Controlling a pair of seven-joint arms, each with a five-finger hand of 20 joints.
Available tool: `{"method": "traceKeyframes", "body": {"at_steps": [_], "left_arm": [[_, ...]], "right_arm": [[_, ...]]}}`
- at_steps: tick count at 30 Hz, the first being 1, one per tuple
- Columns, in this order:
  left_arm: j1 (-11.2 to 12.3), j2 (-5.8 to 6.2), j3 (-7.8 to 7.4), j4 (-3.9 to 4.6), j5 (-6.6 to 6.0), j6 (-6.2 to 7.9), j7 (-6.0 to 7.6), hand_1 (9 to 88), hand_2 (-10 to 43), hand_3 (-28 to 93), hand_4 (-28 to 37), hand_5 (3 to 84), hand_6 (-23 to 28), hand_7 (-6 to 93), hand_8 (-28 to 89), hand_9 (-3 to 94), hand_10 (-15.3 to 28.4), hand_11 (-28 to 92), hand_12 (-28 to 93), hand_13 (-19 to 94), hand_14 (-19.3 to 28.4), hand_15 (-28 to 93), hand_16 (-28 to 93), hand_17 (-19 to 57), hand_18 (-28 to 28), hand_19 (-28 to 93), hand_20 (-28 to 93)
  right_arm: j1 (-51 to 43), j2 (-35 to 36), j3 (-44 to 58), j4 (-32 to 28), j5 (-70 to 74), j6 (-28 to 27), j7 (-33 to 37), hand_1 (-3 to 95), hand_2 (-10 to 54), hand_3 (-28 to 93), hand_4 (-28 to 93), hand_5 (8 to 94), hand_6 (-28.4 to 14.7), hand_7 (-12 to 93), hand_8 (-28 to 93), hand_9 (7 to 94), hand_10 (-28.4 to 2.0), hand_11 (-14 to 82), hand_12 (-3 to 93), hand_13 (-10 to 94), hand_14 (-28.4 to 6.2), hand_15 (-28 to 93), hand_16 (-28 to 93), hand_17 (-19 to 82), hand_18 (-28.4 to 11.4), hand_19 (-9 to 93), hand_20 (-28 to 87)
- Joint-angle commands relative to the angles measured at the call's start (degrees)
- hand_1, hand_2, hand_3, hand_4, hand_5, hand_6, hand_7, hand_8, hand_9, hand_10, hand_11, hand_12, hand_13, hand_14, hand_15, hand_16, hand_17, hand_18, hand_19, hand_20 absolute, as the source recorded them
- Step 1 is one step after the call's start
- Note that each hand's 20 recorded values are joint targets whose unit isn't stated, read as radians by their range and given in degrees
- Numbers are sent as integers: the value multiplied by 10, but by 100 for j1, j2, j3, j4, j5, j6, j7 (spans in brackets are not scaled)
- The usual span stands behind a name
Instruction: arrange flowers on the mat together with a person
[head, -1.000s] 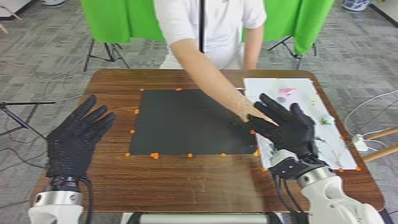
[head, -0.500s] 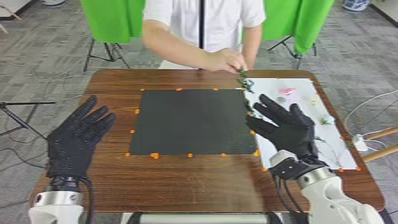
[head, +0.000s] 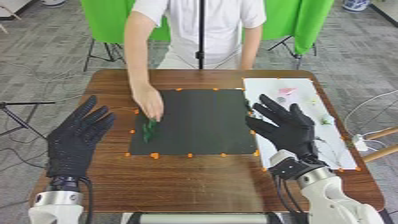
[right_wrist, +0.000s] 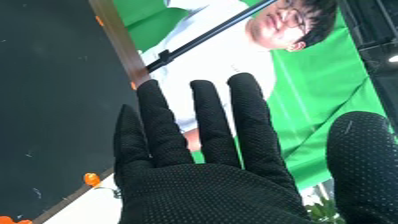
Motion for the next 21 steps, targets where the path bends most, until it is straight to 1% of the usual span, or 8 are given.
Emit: {"method": "traceKeyframes", "body": {"at_steps": [1,4,7,8,11,17,19,21], "left_arm": [[53,-19,29,18,-21,40,-40,226,80,803,-212,398,106,105,-91,356,206,209,88,272,272,434,-98,-73,238,570,-9],[62,-14,29,14,-30,41,-19,226,80,803,-212,398,106,105,-91,356,206,211,88,272,272,434,-98,-74,238,570,-8],[51,-28,24,19,-29,32,-39,226,80,804,-211,398,106,105,-91,357,207,212,88,272,272,434,-98,-74,238,570,-8],[52,-11,32,17,-34,47,-15,226,80,804,-211,398,106,105,-91,357,207,213,88,272,272,434,-98,-74,237,569,-8],[57,-31,28,17,-27,27,-56,226,80,802,-211,398,107,105,-92,357,207,214,88,272,272,434,-98,-74,237,569,-8],[66,-27,39,14,-28,53,-36,226,79,803,-211,398,107,105,-91,358,208,214,88,272,272,435,-98,-73,237,569,-7],[80,-38,23,16,-25,25,-39,227,80,803,-212,398,107,105,-92,358,208,213,88,272,272,435,-98,-73,237,569,-7],[77,-24,40,10,-43,66,-7,227,80,803,-212,398,107,105,-92,357,208,213,88,272,272,435,-98,-73,237,569,-7]], "right_arm": [[-74,-22,-3,-59,14,29,-17,-26,234,828,-283,416,-26,92,-116,388,-125,37,88,307,-221,58,231,1,-189,264,120],[-75,-23,-2,-62,14,31,-19,-26,234,828,-283,416,-25,92,-116,389,-125,37,87,308,-221,60,231,2,-189,264,120],[-66,-12,-10,-60,15,46,-22,-26,234,828,-283,416,-26,92,-116,389,-126,37,87,309,-221,60,230,1,-189,265,120],[-61,-26,-5,-57,14,28,-11,-26,235,828,-283,417,-26,92,-116,389,-126,37,87,309,-221,60,229,1,-189,265,120],[-92,-24,-3,-76,13,47,-19,-26,235,828,-283,417,-26,93,-116,390,-126,37,87,311,-221,61,229,2,-188,265,120],[-86,-16,15,-79,45,56,-33,-26,235,829,-283,417,-25,94,-117,392,-128,38,88,320,-222,65,228,6,-191,276,124],[-63,58,-45,-87,8,211,-117,-26,234,834,-283,416,-26,96,-117,396,-134,39,90,331,-225,70,228,12,-195,298,132],[-78,168,-129,-121,-85,470,-309,-18,223,844,-283,415,-28,99,-118,411,-150,47,96,352,-227,103,229,16,-200,332,139]]}}
